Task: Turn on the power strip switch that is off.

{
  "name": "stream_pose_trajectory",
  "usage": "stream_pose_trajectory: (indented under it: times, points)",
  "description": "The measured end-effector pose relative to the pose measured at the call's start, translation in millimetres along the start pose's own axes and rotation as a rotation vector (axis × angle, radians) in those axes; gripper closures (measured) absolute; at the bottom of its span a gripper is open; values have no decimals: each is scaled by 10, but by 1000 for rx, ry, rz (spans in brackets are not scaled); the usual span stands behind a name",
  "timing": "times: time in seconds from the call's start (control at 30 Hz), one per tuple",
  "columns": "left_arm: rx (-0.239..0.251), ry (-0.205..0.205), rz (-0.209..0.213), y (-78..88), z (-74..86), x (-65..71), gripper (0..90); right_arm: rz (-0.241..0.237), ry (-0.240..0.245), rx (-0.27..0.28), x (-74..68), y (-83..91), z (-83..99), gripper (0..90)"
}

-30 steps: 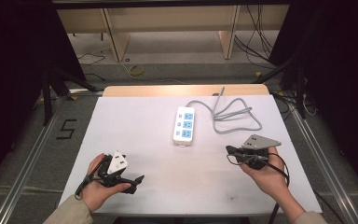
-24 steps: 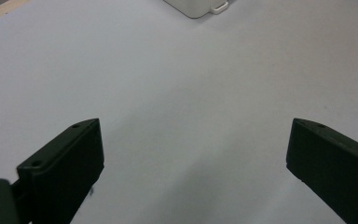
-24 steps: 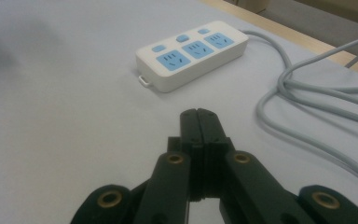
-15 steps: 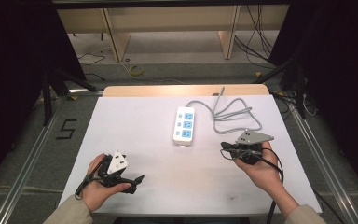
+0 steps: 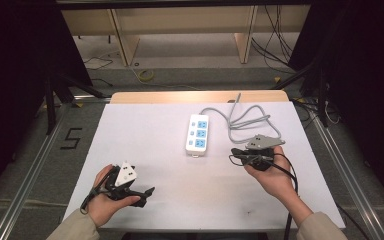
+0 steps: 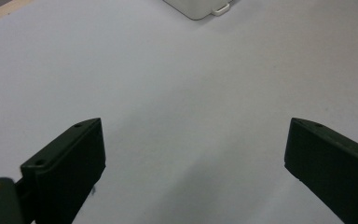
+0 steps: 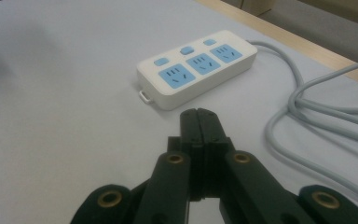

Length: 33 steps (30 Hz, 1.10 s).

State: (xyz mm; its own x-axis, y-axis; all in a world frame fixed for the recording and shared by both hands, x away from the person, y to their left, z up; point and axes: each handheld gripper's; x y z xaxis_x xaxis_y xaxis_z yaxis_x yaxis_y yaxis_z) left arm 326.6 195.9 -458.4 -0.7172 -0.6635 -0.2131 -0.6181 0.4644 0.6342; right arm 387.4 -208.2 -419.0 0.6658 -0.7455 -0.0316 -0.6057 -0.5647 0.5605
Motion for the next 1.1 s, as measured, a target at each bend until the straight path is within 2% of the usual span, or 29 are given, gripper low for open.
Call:
stream_pose_trajectory:
  times: [1.1]
  points:
    - [-6,8,-6,-4,7,-7,61,1,19,-39,27,-330,-239,900]
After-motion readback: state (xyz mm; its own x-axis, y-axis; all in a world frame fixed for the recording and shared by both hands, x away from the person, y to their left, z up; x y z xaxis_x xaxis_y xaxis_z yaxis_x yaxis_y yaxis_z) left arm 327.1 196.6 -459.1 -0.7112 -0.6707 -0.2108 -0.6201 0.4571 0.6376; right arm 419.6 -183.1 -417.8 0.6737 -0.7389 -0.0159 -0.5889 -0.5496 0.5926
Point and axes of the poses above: each handheld gripper's, and its own axes: y roughly backward along the jaws, z roughly out of its underside, x roughly to its right, and after that the axes turned 7 degrees about -y, right-handed
